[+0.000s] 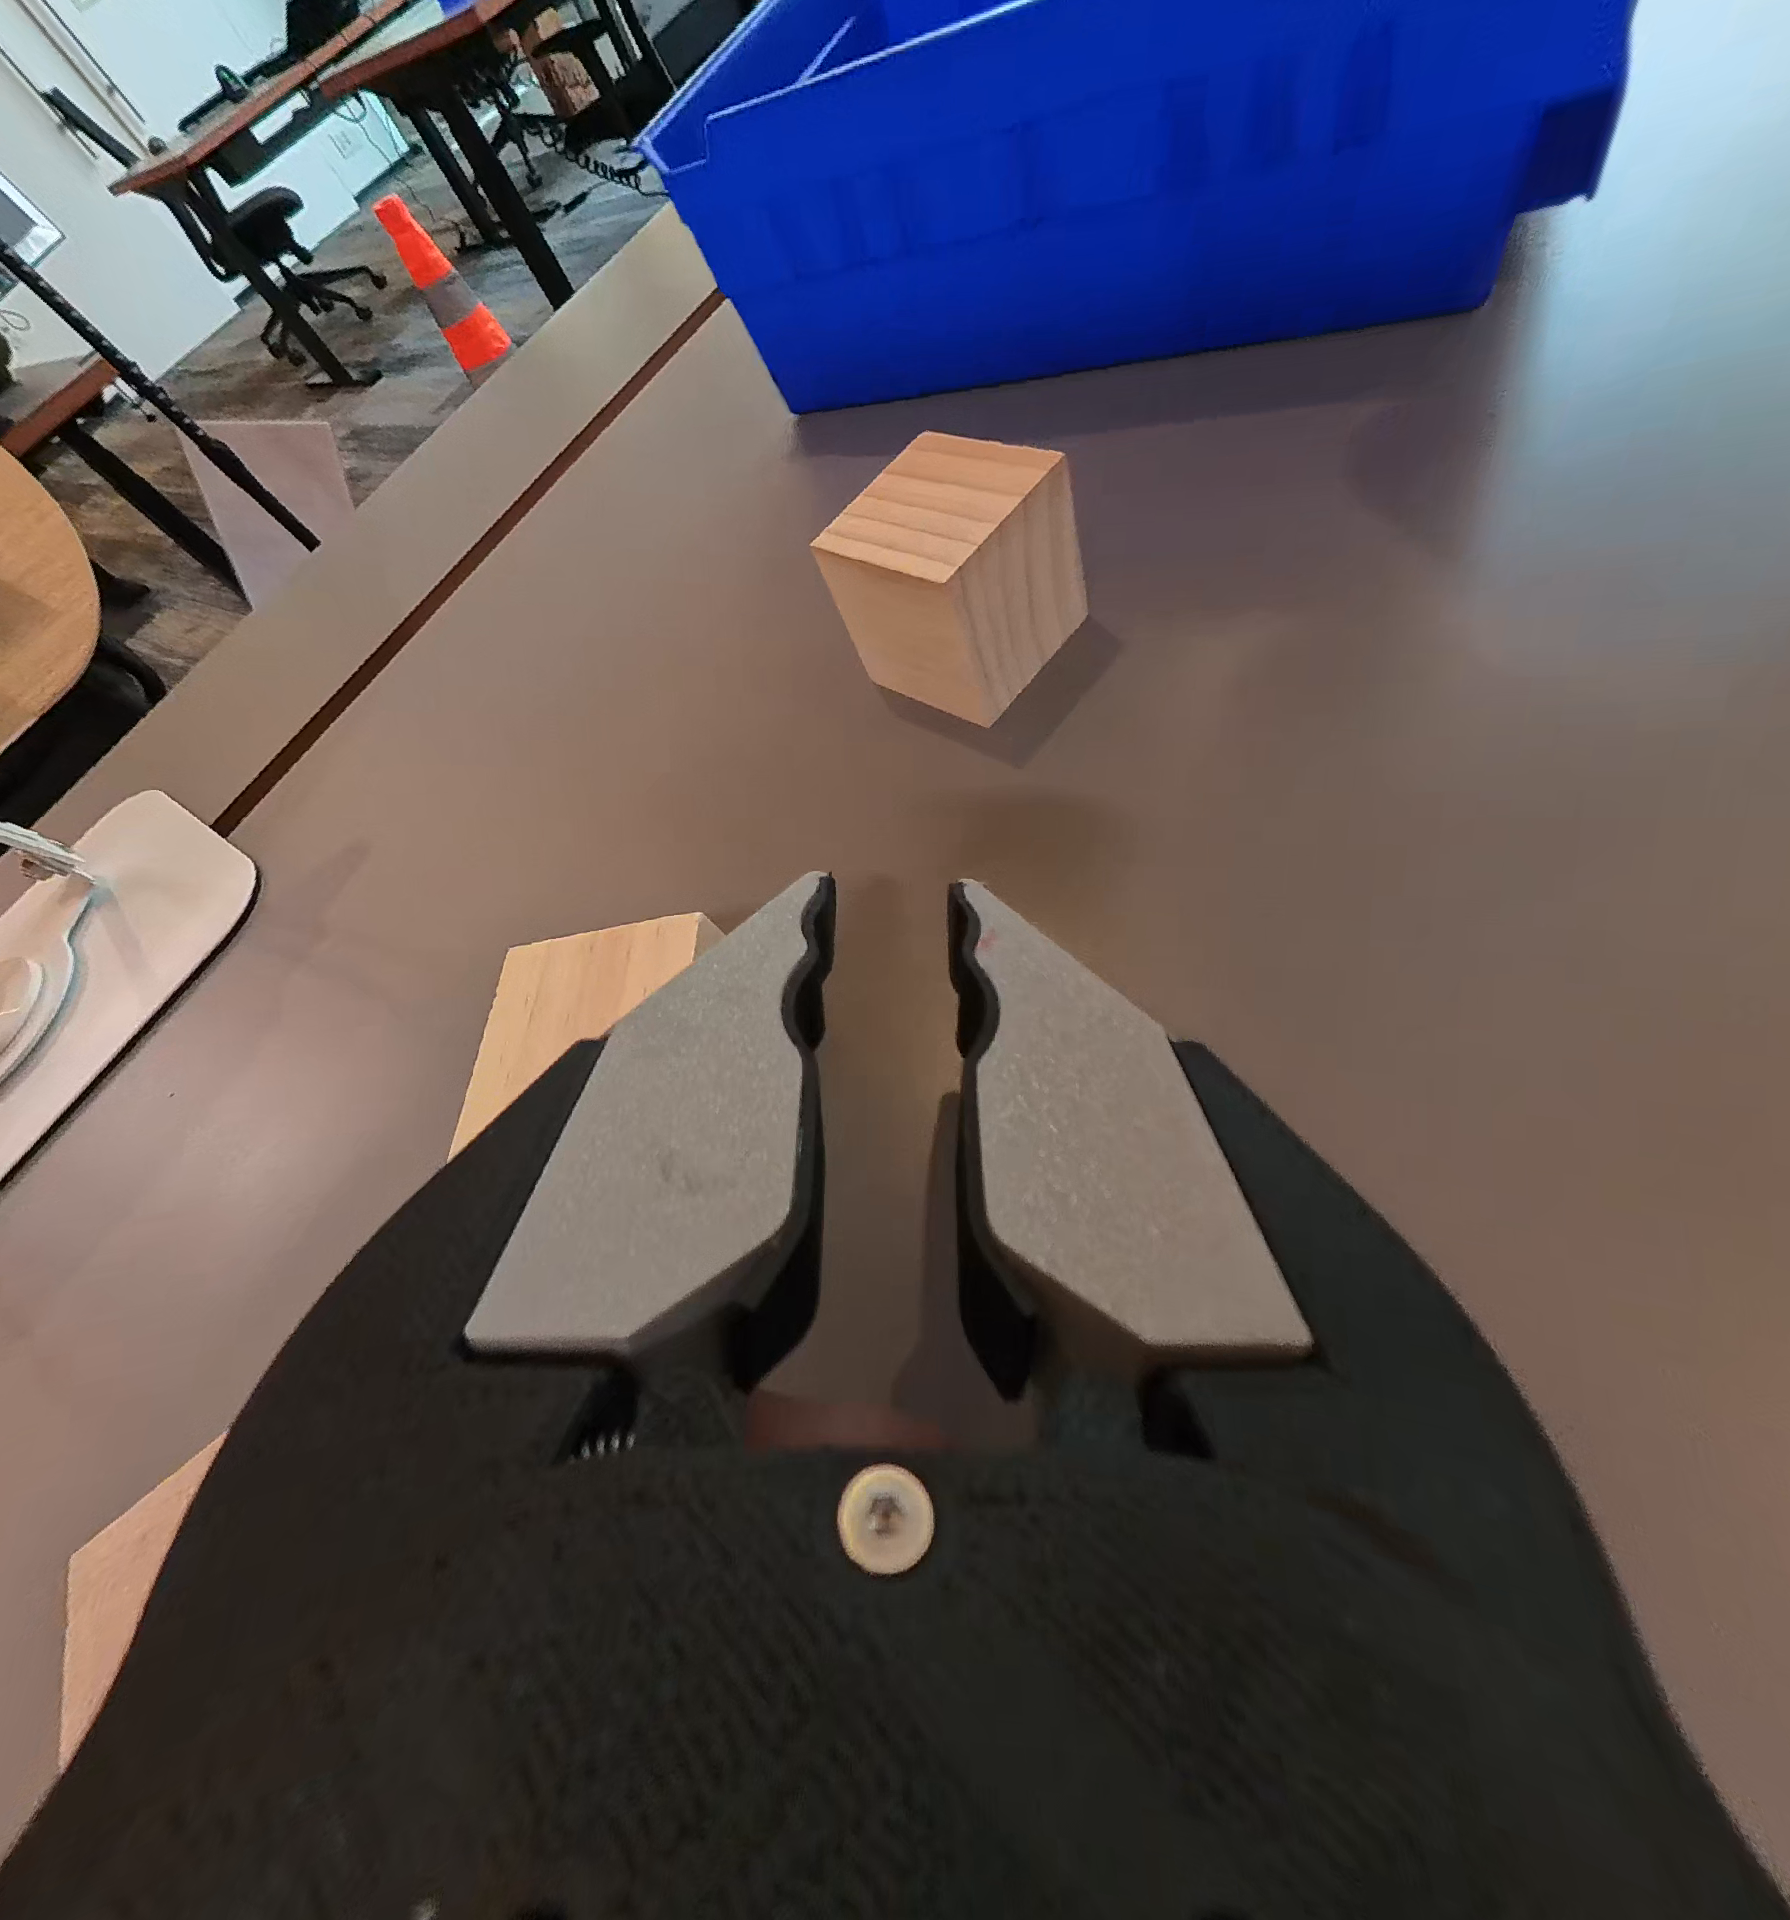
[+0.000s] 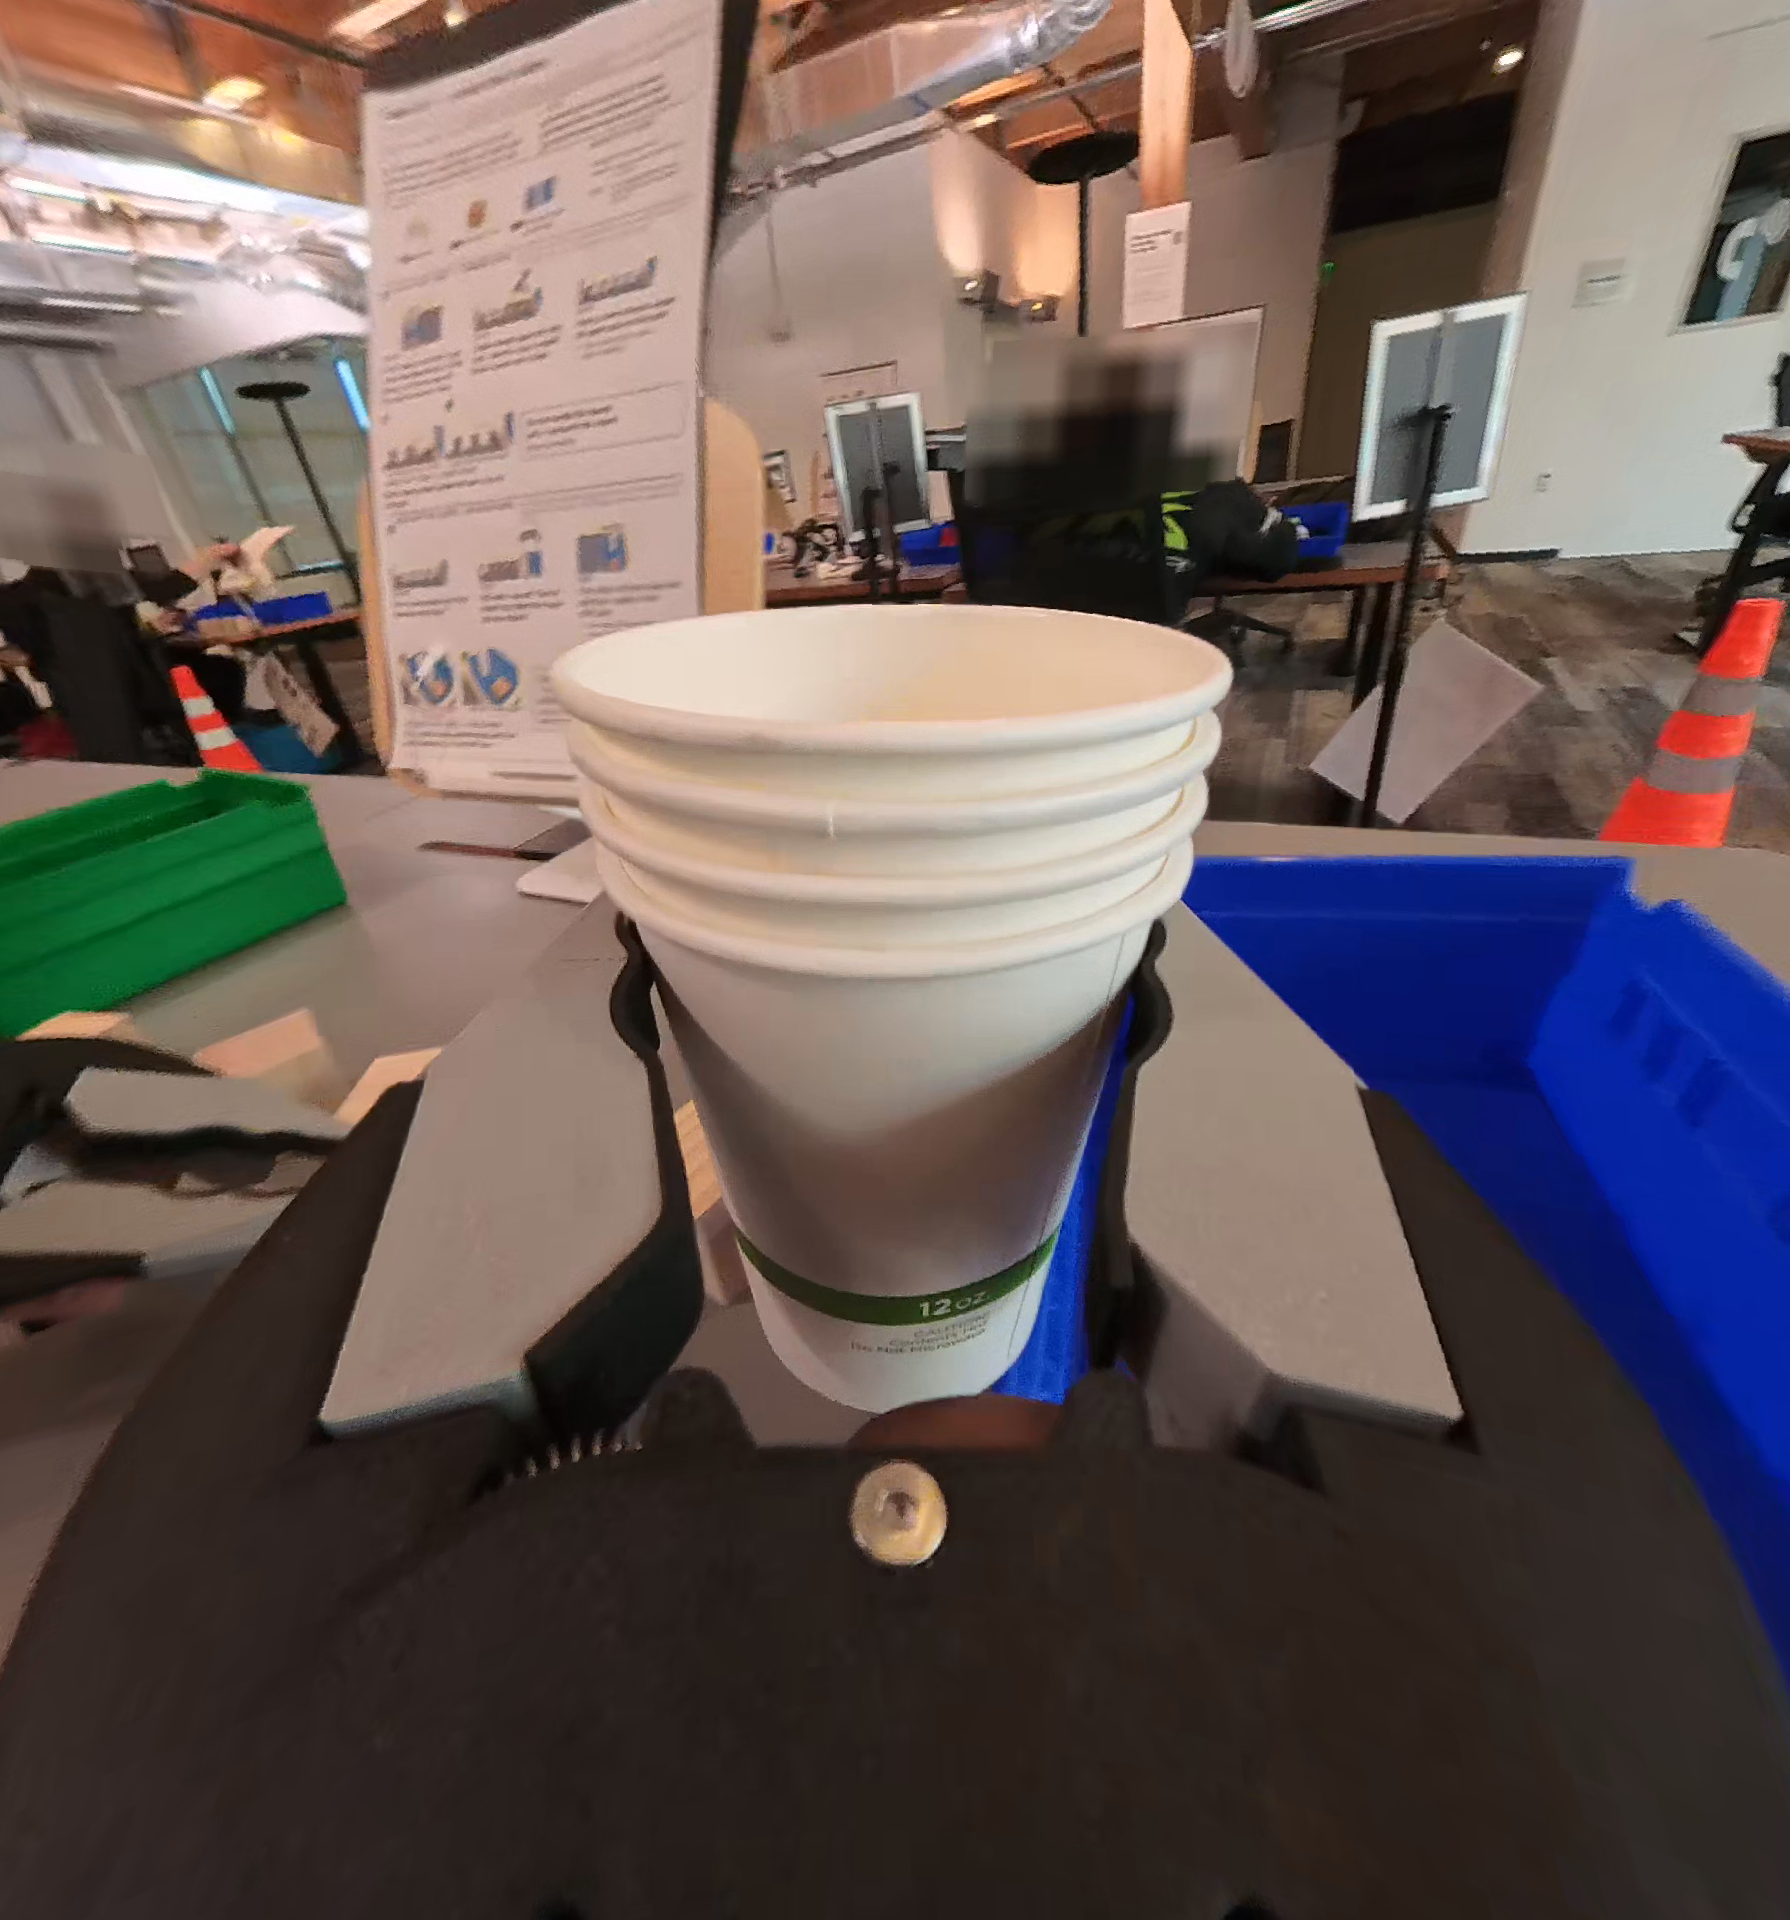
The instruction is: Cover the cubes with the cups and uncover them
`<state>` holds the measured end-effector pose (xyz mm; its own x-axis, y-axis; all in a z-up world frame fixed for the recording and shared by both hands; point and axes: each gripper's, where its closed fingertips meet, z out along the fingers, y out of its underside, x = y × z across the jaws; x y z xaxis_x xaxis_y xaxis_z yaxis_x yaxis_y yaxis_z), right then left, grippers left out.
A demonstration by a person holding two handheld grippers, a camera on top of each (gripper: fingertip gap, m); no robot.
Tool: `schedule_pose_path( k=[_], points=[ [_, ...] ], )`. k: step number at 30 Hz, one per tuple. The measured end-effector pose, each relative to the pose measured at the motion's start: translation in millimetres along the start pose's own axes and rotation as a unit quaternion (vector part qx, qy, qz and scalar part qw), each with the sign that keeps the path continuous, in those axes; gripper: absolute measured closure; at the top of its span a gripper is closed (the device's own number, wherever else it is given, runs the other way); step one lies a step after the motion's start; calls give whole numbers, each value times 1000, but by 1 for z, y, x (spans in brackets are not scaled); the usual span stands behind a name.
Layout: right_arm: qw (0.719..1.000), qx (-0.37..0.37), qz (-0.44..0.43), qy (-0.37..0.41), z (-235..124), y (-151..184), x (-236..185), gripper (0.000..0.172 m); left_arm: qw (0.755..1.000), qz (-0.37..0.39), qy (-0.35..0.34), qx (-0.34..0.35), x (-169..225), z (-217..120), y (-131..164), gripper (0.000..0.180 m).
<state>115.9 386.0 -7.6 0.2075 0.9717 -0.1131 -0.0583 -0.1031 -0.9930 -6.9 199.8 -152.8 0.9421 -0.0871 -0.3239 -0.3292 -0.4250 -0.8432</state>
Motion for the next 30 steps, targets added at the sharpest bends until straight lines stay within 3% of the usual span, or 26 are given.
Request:
schedule_pose_path(
  k=[5, 9, 18, 30],
  points=[
    [1000, 24, 6, -3, 5, -29, 19, 81, 1000, -4, 0, -3, -2, 0, 2, 160],
    [999, 23, -24, 37, 13, -36, 52, 81, 1000, 0, 5, -4, 2, 1, 2, 160],
    [990, -116, -41, 71, 80, 29, 130, 80, 1000, 12, 10, -18, 6, 5, 7, 160],
    [990, -115, -6, 78, 145, 60, 177, 79, 999, 28, 17, -25, 13, 6, 8, 160]
  ],
)
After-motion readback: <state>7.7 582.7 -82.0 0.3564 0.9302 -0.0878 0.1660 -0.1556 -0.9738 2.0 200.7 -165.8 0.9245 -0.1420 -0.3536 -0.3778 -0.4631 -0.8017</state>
